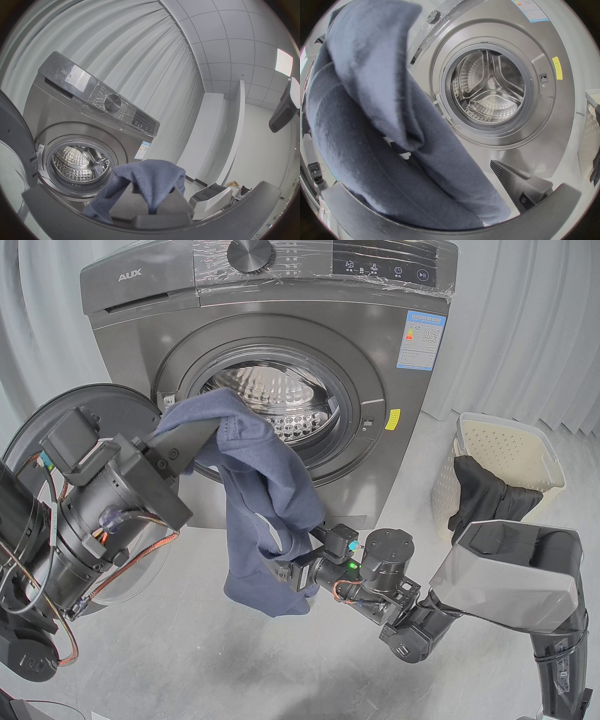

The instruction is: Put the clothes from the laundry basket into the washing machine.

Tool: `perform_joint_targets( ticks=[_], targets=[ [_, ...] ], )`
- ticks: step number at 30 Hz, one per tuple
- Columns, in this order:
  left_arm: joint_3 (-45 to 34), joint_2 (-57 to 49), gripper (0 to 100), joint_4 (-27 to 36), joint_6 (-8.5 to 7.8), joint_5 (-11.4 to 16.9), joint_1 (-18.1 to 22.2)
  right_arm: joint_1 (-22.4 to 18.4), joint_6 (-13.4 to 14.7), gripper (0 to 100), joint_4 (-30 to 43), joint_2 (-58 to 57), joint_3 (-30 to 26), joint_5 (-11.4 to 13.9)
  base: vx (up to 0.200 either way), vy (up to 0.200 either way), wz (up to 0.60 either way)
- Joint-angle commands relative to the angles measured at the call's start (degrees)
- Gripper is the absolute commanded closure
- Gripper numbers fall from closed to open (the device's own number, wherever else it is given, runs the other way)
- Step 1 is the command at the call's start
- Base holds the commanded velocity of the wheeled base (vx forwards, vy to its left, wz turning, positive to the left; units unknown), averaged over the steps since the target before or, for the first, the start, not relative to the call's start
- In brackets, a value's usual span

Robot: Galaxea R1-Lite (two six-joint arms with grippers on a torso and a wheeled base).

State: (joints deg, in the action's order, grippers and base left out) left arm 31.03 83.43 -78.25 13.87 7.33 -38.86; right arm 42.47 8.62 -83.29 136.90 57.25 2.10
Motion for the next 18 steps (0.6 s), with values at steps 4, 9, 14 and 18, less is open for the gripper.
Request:
perform_joint_targets(
  ticks=[4,9,14,18],
  targets=[
    [0.0,0.0,100,-0.2,0.01,0.1,-1.0,0.2,-0.4,100,0.4,6.0,8.1,0.0,0.0,0.0,0.0],
    [0.3,0.1,100,-0.2,0.19,0.0,-0.4,-0.6,0.0,100,0.2,5.3,10.6,-0.4,0.0,0.0,0.0],
    [0.3,0.8,100,-0.1,0.19,-0.3,0.0,-2.8,0.3,100,0.0,0.3,6.3,-1.0,0.0,0.0,0.0],
    [0.2,1.0,100,0.6,0.19,-0.1,1.9,-4.2,0.4,100,-0.1,-4.1,2.1,-1.3,0.0,0.0,0.0]
  ],
)
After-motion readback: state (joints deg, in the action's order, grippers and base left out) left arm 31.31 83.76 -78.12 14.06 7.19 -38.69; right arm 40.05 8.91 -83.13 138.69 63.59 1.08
